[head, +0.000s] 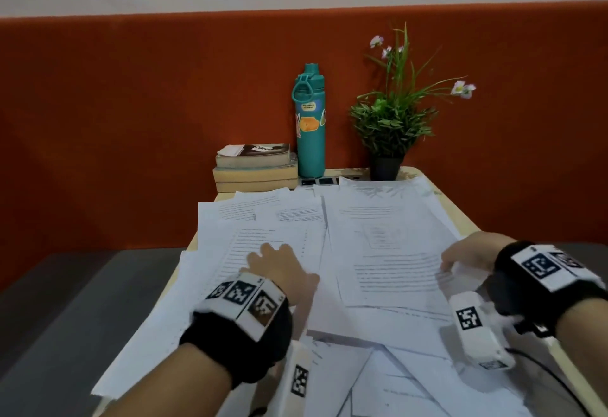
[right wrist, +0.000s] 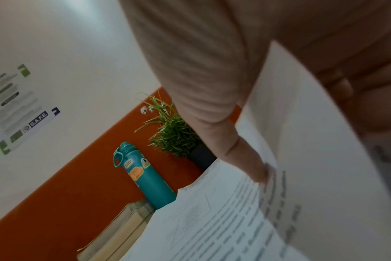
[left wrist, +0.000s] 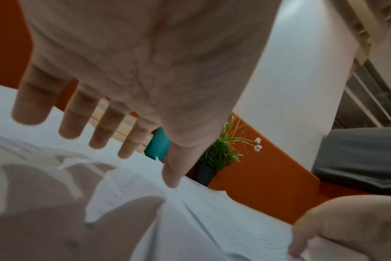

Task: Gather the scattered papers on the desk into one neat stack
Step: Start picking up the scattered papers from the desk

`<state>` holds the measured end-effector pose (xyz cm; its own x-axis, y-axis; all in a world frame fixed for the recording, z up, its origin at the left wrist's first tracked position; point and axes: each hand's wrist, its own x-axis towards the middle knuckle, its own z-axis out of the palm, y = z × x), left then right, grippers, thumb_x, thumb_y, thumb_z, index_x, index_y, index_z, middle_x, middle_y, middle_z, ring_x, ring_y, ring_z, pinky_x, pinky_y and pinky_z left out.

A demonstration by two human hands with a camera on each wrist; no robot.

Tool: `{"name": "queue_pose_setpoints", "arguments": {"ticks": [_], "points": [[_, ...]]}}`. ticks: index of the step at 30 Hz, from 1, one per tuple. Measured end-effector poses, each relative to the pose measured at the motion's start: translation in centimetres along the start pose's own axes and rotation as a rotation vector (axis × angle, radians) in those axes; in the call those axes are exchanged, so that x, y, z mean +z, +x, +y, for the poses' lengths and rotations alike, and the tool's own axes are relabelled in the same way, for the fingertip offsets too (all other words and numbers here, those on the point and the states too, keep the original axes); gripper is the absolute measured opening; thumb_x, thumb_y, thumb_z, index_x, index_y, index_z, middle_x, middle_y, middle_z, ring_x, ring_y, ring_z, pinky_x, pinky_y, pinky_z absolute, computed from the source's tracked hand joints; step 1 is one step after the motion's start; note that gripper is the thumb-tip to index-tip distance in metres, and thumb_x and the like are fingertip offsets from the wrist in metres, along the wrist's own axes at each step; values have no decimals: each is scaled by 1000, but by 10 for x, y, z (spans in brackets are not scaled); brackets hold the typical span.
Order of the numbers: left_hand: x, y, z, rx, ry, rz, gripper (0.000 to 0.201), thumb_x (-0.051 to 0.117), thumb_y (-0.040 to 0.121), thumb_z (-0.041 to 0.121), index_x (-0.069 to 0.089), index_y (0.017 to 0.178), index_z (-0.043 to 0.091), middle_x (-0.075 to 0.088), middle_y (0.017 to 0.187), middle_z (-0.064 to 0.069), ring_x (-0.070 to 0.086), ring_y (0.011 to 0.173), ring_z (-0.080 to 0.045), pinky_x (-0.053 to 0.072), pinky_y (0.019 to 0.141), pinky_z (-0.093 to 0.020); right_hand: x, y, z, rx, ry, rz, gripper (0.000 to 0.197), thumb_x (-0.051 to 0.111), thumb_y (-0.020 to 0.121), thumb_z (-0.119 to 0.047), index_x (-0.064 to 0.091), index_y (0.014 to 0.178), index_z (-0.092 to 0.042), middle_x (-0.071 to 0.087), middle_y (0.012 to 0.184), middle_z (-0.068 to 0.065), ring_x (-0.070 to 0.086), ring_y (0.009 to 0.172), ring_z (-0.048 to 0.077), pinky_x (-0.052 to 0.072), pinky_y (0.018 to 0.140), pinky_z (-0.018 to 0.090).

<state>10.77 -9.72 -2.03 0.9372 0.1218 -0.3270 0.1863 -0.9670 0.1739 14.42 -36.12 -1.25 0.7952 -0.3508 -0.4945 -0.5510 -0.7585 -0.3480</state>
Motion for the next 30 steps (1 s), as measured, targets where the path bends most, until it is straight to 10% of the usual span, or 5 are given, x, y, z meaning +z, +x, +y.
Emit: {"name": "queue_pose_setpoints", "arguments": {"ticks": [4,11,18,23,30], "points": [[-8,10,-49,-251,14,107,81,51,88,58,24,148,12,22,156,-16,23,143,-38,27,114,-47,1,-5,-14,-39,-56,-16,58,66,87,-29,51,133,1,52,137,16,54,112,28,41,85,31],[-2,14,-94,-364,-57,75,98,62,74,68,30,145,8,32,148,-17,33,138,-36,33,109,-42,12,-1,-23,-17,-155,-69,54,66,87,-28,53,129,4,58,115,14,54,103,25,39,83,30],[3,14,-101,-394,-43,147,113,64,62,76,30,141,3,36,142,-17,42,129,-34,40,104,-41,11,24,-12,-103,-221,48,34,79,65,-37,68,35,-25,67,65,-1,69,78,25,57,83,39],[-13,15,-108,-298,-236,149,56,78,76,33,60,117,-2,68,103,-12,65,92,-27,51,69,-31,10,18,-7,-137,-201,45,26,80,62,-39,69,39,-33,73,73,4,71,78,27,59,81,43],[-97,-15,-88,-26,-202,563,15,63,89,21,52,83,14,56,94,-11,52,89,-30,39,76,-34,4,-7,-9,-3,62,-76,18,78,76,-16,64,76,-4,63,84,12,62,95,32,48,86,38]]}}
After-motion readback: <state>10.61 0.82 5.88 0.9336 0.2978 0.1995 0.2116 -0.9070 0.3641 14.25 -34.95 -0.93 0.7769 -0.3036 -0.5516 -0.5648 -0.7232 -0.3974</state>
